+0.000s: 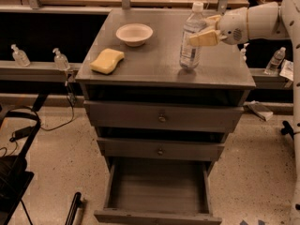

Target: Pick blue plastic bottle from bottom drawer and place on counter

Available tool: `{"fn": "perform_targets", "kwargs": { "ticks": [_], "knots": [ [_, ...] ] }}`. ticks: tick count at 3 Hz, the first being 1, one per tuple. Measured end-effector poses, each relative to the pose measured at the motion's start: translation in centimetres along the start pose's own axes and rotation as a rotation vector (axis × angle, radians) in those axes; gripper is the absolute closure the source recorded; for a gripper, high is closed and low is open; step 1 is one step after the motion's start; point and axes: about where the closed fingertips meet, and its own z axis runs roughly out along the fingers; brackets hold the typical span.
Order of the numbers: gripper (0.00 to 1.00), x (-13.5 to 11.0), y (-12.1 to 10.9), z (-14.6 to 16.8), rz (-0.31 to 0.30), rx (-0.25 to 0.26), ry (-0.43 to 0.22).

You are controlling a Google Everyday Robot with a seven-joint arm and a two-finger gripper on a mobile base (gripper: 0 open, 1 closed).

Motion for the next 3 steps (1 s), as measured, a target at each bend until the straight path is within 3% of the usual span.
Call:
{"fn": "perform_targets", "kwargs": {
  "ticks": [1,2,3],
  "knots": [
    [0.22,0.05,-0.09,0.55,0.011,0.007,0.002],
    [0.0,0.1,-0.17,1.06,0.02,0.013,0.003],
    [0.0,0.1,-0.17,1.06,0.02,0.013,0.003]
  ]
}}
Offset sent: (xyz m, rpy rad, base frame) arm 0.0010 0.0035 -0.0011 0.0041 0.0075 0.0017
